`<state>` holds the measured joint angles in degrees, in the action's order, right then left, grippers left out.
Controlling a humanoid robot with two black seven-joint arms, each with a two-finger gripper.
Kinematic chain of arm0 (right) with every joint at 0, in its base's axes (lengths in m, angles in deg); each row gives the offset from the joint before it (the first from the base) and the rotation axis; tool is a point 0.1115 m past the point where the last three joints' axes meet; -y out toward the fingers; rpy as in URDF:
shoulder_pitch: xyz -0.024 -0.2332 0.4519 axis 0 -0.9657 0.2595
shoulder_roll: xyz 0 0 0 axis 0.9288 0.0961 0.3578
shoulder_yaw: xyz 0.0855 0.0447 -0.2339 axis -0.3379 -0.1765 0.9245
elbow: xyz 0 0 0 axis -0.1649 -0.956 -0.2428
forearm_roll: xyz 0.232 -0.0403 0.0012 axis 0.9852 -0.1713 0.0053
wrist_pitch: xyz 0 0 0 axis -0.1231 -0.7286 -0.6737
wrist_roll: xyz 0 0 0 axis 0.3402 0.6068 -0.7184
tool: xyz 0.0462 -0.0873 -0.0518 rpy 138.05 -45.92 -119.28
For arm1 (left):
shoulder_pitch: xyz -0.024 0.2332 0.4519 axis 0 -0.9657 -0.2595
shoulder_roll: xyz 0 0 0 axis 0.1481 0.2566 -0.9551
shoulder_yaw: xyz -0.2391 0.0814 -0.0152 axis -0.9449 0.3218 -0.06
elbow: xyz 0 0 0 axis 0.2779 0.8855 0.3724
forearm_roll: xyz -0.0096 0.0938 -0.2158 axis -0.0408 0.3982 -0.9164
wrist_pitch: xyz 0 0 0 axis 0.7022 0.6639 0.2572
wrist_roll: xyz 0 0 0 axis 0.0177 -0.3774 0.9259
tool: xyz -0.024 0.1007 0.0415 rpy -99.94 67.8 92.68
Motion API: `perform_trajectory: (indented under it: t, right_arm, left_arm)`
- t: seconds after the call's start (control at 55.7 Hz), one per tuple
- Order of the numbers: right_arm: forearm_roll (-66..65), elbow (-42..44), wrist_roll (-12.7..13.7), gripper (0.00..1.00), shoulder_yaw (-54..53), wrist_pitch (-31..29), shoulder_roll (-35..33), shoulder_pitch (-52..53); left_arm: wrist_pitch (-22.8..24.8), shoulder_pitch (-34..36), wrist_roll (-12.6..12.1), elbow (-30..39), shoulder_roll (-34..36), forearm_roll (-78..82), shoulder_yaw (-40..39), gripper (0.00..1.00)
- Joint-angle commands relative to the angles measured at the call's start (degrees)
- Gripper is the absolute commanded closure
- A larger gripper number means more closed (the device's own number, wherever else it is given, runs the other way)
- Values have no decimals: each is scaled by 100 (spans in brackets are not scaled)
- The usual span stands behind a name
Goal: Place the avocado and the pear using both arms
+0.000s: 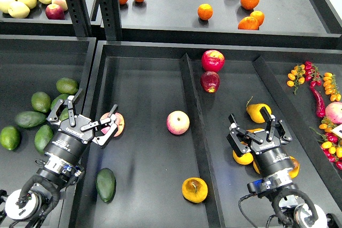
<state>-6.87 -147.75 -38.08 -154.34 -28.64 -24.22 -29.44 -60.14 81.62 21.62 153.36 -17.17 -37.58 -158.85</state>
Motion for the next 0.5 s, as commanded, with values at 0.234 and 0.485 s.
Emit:
perform_trajectory:
  t: [0.234,0.485]
  right_arm:
    - [-8,37,26,0,-3,2,0,22]
    - [-8,55,26,0,-30,-7,0,22]
  left_arm:
    - [0,-93,-43,240,0,152,11,1]
    - [0,-128,-43,240,0,143,178,1]
